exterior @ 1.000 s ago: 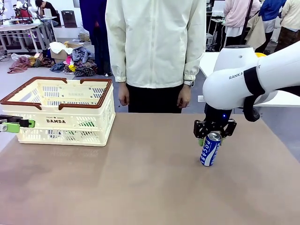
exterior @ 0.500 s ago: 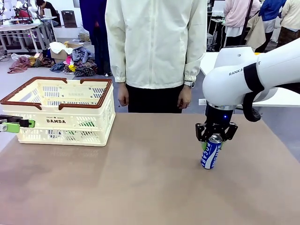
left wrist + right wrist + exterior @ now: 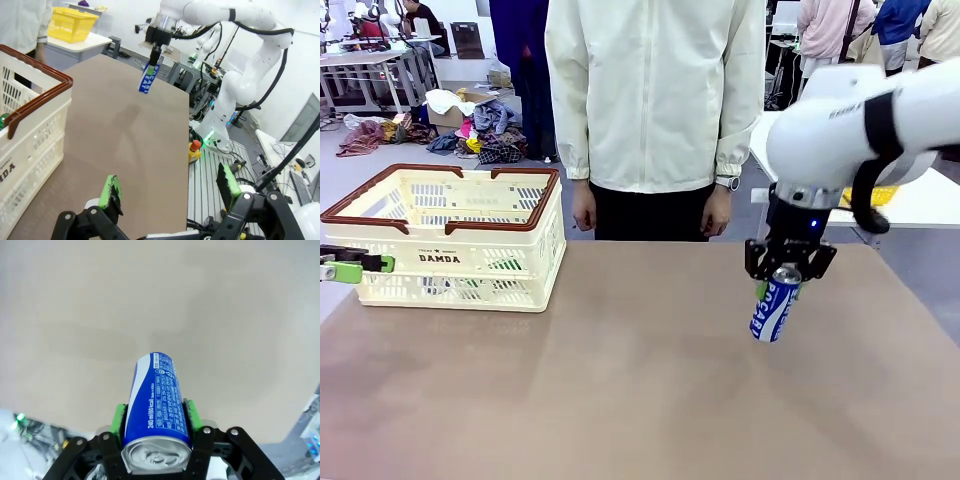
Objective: Place the drinks into the Shopping basket.
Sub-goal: Pick up one drink and place it into the Shopping basket.
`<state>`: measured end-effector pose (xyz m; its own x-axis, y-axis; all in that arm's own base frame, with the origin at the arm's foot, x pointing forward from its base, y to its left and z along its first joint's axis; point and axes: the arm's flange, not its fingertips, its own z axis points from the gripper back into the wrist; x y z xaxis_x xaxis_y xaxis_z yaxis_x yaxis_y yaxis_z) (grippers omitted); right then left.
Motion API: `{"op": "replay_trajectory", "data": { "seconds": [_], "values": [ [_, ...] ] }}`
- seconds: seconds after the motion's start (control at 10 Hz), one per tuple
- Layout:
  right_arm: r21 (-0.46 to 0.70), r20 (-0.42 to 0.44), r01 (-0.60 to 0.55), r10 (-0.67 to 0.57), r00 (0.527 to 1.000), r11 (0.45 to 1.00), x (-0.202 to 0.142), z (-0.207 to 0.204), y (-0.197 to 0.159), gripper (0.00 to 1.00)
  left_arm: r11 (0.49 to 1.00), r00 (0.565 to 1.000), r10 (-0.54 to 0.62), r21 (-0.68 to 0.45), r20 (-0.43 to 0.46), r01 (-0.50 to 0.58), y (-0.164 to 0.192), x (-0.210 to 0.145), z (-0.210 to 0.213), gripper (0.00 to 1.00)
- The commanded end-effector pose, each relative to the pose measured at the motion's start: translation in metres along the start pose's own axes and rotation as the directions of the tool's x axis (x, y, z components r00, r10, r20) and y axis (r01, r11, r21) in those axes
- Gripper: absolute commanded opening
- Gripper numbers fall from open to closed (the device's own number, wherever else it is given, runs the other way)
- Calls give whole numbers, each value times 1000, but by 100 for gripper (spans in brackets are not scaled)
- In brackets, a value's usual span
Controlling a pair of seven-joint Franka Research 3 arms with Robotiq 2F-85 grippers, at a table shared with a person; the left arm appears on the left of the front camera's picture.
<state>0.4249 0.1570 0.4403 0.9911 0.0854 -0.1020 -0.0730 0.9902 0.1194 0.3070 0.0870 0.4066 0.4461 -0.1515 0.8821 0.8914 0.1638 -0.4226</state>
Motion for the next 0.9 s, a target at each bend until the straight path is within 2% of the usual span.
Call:
{"op": "replay_trajectory", "data": {
  "seconds": [0.0, 0.2, 0.4, 0.6, 0.7, 0.8],
  "values": [
    [66, -53, -90, 93, 994, 994, 8, 51, 24, 0, 1000, 1000, -16, -12, -5, 16, -3, -2, 2, 100],
    [87, 7, -272, 272, 962, 958, 37, 70, 81, 0, 1000, 1000, -16, -12, -5, 16, -3, -2, 2, 100],
    [-2, 8, -462, 462, 887, 887, 53, 56, 167, 0, 1000, 1000, -16, -12, -5, 16, -3, -2, 2, 100],
    [-68, 20, -573, 575, 818, 817, 59, 17, 229, 0, 1000, 1000, -16, -12, -5, 16, -3, -2, 2, 100],
    [-80, 1, -623, 625, 781, 778, 62, -13, 242, 0, 1000, 1000, -16, -12, -5, 16, -3, -2, 2, 100],
    [-91, -15, -637, 639, 769, 765, 61, -40, 247, 0, 1000, 1000, -16, -12, -5, 16, -3, -2, 2, 100]
  ]
}}
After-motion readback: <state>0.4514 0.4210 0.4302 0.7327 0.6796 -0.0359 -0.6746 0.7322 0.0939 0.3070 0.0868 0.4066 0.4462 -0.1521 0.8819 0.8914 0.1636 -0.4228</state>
